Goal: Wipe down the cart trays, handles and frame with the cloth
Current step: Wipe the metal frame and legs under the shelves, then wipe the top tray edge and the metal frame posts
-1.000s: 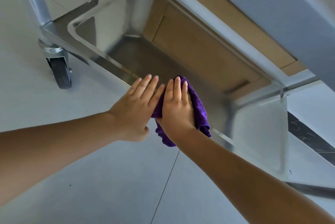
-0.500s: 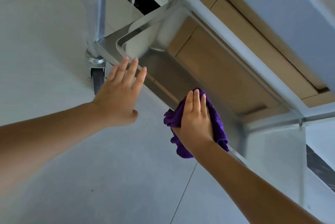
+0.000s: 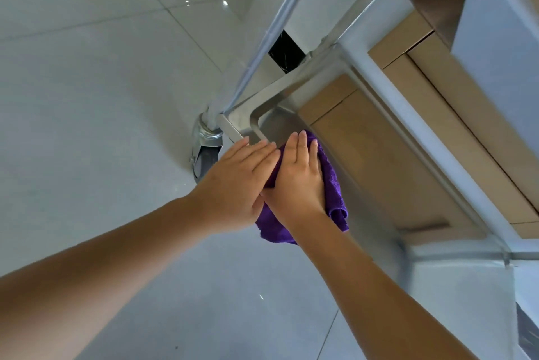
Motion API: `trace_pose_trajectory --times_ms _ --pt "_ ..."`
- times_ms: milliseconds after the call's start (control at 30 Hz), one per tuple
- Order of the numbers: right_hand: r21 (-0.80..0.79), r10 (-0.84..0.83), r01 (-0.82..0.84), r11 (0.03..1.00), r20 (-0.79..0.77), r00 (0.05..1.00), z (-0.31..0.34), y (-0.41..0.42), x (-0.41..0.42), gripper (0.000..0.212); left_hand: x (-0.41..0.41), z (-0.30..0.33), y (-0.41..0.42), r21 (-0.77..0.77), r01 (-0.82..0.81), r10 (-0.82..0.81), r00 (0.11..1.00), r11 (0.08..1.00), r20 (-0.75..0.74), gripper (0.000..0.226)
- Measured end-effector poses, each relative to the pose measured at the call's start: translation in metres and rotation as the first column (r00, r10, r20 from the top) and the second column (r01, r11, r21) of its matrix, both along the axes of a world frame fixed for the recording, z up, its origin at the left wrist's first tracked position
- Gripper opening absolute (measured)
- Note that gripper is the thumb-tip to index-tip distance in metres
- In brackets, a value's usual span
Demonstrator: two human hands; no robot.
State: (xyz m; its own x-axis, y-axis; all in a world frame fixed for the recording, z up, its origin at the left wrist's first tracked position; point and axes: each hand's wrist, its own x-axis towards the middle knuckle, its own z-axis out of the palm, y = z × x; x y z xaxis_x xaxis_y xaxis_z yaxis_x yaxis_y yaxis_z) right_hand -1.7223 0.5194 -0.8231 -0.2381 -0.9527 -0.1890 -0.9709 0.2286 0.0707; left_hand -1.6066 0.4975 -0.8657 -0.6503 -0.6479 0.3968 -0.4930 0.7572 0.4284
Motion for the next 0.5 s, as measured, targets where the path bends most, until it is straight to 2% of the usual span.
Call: trace_pose_trajectory --times_ms 67,100,167,233,300,367,433,500 --pt "0.017 -0.006 0.006 1.000 0.025 1.000 0.002 0.001 0.000 0.092 0.009 -0.003 -0.010 0.100 0.024 -0.003 0.979 0.995 -0.204 0.054" --pt "0.030 -0.014 0.013 0.999 0.031 0.999 0.003 0.003 0.000 0.095 0.013 -0.006 -0.014 0.143 -0.008 0.053 0.947 0.990 -0.316 0.050" --pt "0.064 -0.030 0.029 0.998 0.018 0.999 0.005 0.004 0.000 0.098 0.022 -0.013 -0.024 0.299 -0.163 0.296 0.825 0.940 -0.481 0.039" --pt "0.082 -0.057 0.057 0.995 -0.002 0.998 0.008 0.007 0.001 0.099 0.031 -0.017 -0.036 0.459 -0.317 0.538 0.673 0.830 -0.508 0.036" --pt "0.086 -0.079 0.079 0.993 -0.014 0.997 0.009 0.009 0.000 0.098 0.038 -0.015 -0.050 0.592 -0.387 0.679 0.606 0.707 -0.414 0.050" --pt "0.086 -0.078 0.079 0.993 -0.017 0.997 0.009 0.010 0.001 0.097 0.041 -0.010 -0.063 0.723 -0.316 0.689 0.662 0.614 -0.296 0.059" --pt "0.087 -0.064 0.066 0.994 -0.028 0.998 0.009 0.008 0.002 0.098 0.037 -0.007 -0.073 0.833 -0.145 0.637 0.717 0.534 -0.284 0.055" --pt "0.086 -0.069 0.071 0.994 -0.022 0.997 0.010 0.008 0.005 0.097 0.030 -0.008 -0.074 0.843 -0.071 0.561 0.776 0.533 -0.289 0.056"
